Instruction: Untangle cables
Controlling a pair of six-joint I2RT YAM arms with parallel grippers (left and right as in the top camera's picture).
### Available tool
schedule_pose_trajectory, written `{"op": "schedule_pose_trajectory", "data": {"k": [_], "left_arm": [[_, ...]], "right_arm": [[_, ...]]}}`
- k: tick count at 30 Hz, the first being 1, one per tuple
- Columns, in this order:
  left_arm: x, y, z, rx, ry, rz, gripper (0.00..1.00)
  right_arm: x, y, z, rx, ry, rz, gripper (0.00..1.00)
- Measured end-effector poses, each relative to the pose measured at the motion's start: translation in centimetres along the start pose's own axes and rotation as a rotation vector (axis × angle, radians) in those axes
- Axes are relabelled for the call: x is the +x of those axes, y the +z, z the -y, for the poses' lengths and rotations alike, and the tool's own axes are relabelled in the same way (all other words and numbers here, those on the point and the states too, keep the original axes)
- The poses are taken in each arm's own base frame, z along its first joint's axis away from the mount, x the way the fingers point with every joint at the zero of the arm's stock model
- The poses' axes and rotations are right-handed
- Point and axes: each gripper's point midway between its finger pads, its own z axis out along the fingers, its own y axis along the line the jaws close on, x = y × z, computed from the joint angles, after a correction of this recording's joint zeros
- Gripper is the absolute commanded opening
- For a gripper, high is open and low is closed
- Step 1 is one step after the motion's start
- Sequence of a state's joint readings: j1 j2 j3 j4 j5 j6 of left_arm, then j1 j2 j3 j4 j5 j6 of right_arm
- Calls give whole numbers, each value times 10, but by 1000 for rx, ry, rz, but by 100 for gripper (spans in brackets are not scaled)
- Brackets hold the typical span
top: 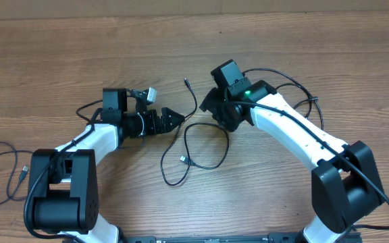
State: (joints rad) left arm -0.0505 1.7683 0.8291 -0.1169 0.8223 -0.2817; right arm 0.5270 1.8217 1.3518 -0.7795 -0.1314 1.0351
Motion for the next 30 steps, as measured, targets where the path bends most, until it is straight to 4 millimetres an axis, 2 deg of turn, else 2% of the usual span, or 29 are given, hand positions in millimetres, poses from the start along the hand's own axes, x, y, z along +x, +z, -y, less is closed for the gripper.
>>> {"op": "schedule_pose_trajectory", "data": {"k": [2, 4, 6, 7, 8, 9, 11, 12, 14, 17, 20, 22, 25, 27, 30], "left_arm": [[-1, 0, -2, -61, 0, -26, 100], [-1, 0, 0, -127, 18, -67, 100], [-5, 1, 7, -176, 58, -94, 100], [-7, 3, 14, -213, 91, -113, 100], [-10, 5, 22, -246, 133, -123, 100], [-15, 9, 33, -296, 199, -129, 100], [-18, 17, 45, -375, 289, -130, 100], [-17, 20, 48, -423, 328, -130, 100], [-8, 27, 50, -503, 393, -146, 100], [4, 33, 54, -597, 479, -165, 100], [8, 36, 57, -658, 547, -165, 100], [8, 36, 54, -698, 568, -163, 100], [9, 38, 42, -747, 569, -176, 99], [11, 42, 32, -772, 567, -197, 95], [16, 48, 20, -796, 564, -225, 81]], "right_arm": [[-8, -7, 10, 30, -14, 22, 72], [-19, -30, 18, 44, -21, 78, 72], [-28, -64, 25, 44, -30, 156, 73], [-31, -97, 31, 39, -37, 222, 75], [-32, -111, 32, 29, -42, 252, 76], [-29, -152, 44, 23, -49, 331, 77], [-26, -176, 54, 22, -51, 378, 81], [-23, -188, 65, 43, -51, 396, 82], [-17, -209, 79, 50, -51, 434, 84], [-11, -235, 91, 29, -50, 484, 85], [-6, -256, 98, -16, -46, 529, 92], [-2, -272, 103, -55, -42, 562, 98], [5, -295, 112, -112, -35, 615, 100], [9, -307, 120, -135, -28, 644, 100], [13, -313, 129, -130, -24, 657, 100]]}}
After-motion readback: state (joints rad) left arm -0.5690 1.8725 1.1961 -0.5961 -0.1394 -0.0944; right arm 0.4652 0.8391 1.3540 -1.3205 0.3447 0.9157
